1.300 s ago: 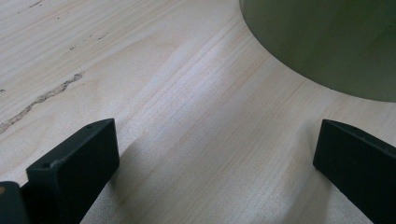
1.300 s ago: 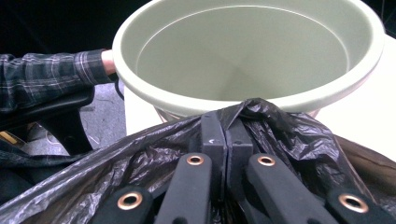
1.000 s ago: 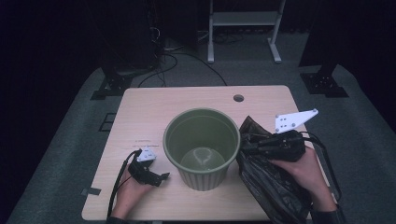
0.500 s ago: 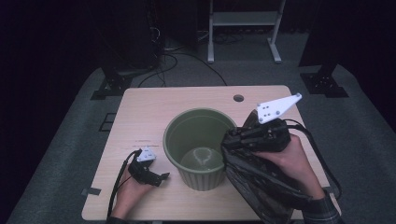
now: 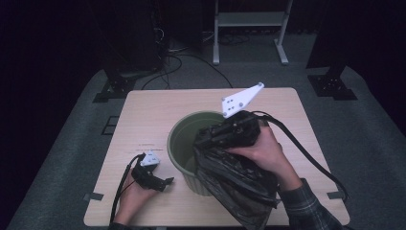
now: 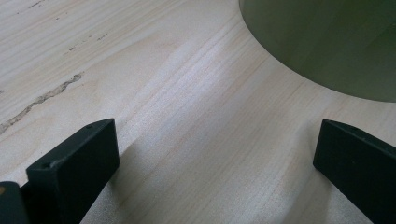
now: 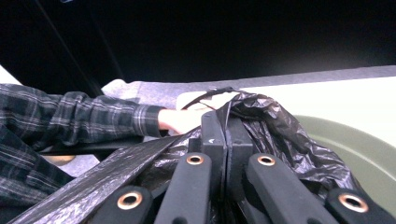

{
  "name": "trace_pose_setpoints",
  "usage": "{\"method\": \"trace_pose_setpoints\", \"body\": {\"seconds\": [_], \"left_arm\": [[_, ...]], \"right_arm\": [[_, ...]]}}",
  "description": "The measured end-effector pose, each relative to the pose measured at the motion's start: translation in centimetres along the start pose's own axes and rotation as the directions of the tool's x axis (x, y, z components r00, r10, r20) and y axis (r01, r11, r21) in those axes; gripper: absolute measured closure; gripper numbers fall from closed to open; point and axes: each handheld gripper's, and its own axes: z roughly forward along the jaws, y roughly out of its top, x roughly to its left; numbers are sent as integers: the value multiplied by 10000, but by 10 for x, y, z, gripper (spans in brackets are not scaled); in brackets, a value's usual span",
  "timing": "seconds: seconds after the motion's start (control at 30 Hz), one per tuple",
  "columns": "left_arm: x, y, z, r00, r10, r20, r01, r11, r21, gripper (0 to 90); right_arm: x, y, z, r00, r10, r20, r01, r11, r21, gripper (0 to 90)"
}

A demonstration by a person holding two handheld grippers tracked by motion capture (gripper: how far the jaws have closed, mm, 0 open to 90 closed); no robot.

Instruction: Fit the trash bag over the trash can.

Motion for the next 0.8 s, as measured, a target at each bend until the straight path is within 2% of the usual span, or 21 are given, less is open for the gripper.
{"method": "trace_pose_setpoints", "body": {"seconds": [0.27, 0.37, 0.47, 0.57, 0.7, 0.8], "left_arm": [[0, 0, 0, 10000, 8, 21, -8, 10000, -11, 0], [0, 0, 0, 10000, 10, 12, -10, 10000, -12, 0], [0, 0, 0, 10000, 11, 6, -11, 10000, -18, 0], [0, 0, 0, 10000, 10, 6, -10, 10000, -20, 0], [0, 0, 0, 10000, 9, 5, -9, 10000, -21, 0], [0, 0, 0, 10000, 10, 4, -10, 10000, -20, 0]], "right_arm": [[1, 24, 48, 9970, -249, -731, 267, 9994, 234, 889], [0, 28, 63, 9939, -201, -1082, 213, 9997, 92, 889], [2, 30, 75, 9934, -255, -1118, 293, 9991, 317, 889], [0, 29, 80, 9917, -106, -1280, 136, 9997, 225, 889], [-3, 30, 85, 9884, 21, -1520, -50, 9998, -188, 889], [-5, 28, 86, 9903, 36, -1388, -46, 10000, -71, 887]]}}
